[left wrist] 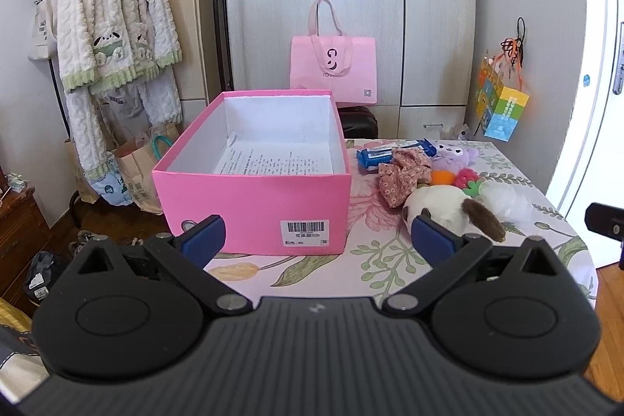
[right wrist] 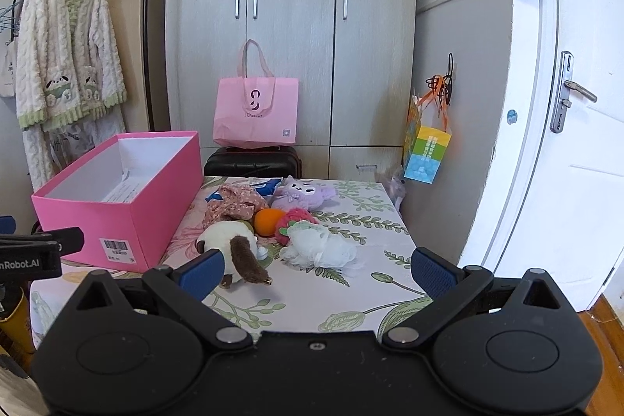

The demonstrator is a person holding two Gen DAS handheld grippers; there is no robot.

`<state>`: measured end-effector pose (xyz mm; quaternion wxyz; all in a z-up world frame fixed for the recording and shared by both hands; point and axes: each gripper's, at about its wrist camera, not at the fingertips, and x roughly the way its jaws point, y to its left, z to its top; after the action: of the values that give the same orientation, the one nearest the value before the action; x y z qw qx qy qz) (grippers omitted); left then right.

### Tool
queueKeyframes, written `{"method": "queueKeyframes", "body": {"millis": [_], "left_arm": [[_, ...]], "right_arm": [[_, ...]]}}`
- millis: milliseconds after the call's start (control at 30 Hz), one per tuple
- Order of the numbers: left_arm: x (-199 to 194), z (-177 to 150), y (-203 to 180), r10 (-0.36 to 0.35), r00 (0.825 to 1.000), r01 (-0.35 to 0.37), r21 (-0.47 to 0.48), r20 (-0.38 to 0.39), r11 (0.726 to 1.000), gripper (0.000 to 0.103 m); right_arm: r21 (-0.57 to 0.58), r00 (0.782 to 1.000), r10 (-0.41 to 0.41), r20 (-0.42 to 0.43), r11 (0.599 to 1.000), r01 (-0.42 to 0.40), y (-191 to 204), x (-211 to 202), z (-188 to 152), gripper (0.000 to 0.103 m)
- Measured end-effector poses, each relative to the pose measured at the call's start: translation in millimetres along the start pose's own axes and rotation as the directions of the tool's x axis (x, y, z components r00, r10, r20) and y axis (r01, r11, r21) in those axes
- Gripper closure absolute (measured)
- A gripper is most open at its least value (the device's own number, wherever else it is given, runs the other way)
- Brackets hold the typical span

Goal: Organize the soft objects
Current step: 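Move the left tool toward the white-and-brown plush dog, then close the left gripper on the white-and-brown plush dog and lift it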

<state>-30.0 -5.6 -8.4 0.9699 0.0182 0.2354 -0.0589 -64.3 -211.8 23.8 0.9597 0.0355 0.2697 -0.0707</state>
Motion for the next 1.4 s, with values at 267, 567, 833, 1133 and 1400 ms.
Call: {"method": "queueKeyframes", "body": {"millis": [267, 567, 833, 1133, 1400], "left_arm": [[0, -3, 1, -0.016, 1.000, 0.016, -0.002, -0.008, 1.000, 0.000], [2, -2, 1, -0.024, 0.999, 0.023, -0.004, -0.023, 1.000, 0.000], [-5, 2, 4, -0.011, 1.000, 0.012, -0.028, 0.016, 1.000, 0.000], [16, 8, -16, -0.011, 1.000, 0.011, -0.002, 0.026, 1.000, 0.002], [62, 1, -34, -0.169, 0.983, 0.167, -0.040, -0.068, 0.985, 0.004]], "right_arm": [[-0.009, 1.000, -0.003, 0.001, 1.000, 0.003, 2, 0, -2, 0.000], [-0.015, 1.000, -0.008, 0.001, 1.000, 0.008, 1, 0, -2, 0.000], [0.000, 0.999, 0.005, 0.032, 1.000, -0.005, -9, -5, 4, 0.000], [-0.025, 0.960, 0.251, 0.122, 0.968, -0.250, -22, 8, -11, 0.000], [-0.065, 0.927, 0.368, 0.072, 0.929, -0.364, -21, 65, -35, 0.000]]}}
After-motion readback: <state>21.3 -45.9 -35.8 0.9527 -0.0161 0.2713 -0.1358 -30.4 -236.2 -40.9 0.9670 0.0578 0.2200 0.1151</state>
